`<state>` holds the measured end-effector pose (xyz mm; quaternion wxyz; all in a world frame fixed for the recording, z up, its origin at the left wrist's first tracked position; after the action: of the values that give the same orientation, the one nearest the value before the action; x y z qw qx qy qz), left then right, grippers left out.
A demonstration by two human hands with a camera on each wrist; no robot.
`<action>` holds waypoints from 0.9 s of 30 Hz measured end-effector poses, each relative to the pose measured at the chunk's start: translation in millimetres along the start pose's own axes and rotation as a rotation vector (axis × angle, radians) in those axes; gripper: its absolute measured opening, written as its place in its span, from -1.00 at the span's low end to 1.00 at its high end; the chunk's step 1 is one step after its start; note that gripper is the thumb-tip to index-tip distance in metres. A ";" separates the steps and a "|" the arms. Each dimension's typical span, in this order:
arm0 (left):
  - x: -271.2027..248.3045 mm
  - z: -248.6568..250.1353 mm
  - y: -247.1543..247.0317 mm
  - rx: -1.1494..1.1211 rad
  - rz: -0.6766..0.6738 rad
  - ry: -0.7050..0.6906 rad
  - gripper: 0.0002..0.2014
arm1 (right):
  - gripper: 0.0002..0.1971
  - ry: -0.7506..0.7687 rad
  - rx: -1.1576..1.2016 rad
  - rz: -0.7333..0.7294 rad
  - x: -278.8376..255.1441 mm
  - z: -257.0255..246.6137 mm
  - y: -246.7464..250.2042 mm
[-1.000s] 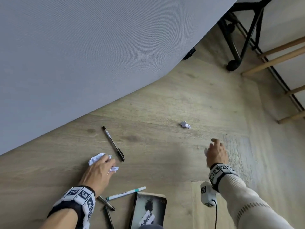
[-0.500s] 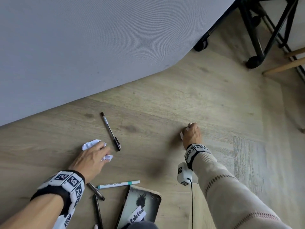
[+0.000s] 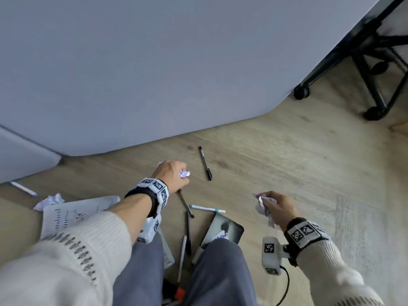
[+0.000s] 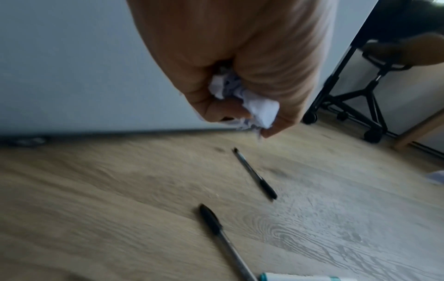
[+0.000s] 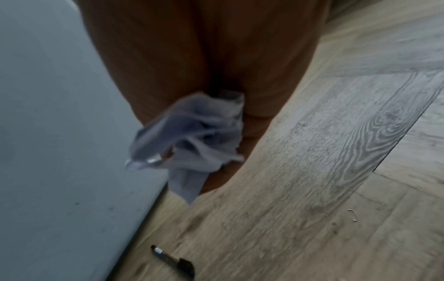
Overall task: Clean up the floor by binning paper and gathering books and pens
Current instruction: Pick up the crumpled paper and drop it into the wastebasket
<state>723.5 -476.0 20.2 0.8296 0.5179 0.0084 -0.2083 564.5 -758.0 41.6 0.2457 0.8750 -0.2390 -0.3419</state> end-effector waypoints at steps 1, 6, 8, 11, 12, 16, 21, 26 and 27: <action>-6.5 -5.3 12.4 0.011 0.021 0.015 -0.71 | -0.82 -0.006 0.004 -0.001 -9.8 -1.6 -0.7; -62.3 -31.7 69.3 0.070 0.205 0.025 -0.77 | -0.79 0.019 0.085 0.083 -63.7 -17.1 3.2; -86.5 -38.1 84.9 0.080 0.255 0.004 -0.75 | -0.79 0.103 0.022 0.110 -81.2 -29.3 1.7; -104.4 -45.4 94.4 0.113 0.215 -0.025 -0.72 | -0.83 0.193 -0.006 0.089 -96.1 -47.3 -4.1; -105.6 -48.9 93.2 0.133 0.178 -0.038 -0.74 | -0.82 0.211 0.009 0.075 -99.9 -51.8 -6.0; -114.9 -78.8 69.2 0.132 0.041 -0.022 -0.69 | -0.86 0.236 0.096 0.010 -107.5 -46.5 -32.9; -151.0 -137.3 12.7 0.051 -0.008 0.058 -0.66 | -0.83 0.183 0.098 -0.112 -105.2 4.2 -107.5; -205.1 -205.1 -15.4 -0.056 -0.007 0.191 -0.79 | -0.81 0.188 -0.032 -0.354 -111.7 28.0 -191.0; -212.8 -219.8 -12.5 -0.068 0.027 0.218 -0.83 | -0.82 0.223 -0.075 -0.380 -115.6 23.9 -204.6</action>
<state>569.2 -219.4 -43.4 0.8436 0.5092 0.0985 -0.1391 523.2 -540.1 -39.7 0.2343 0.9268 -0.0284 -0.2921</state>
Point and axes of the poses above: each hand's wrist, its own x-axis towards the middle knuckle, its own y-axis out of the back of the hand, z = x × y, the point moved 6 cm from there along x, towards the middle knuckle, and after that the axes turned 9 degrees about z, right-handed, at the moved point
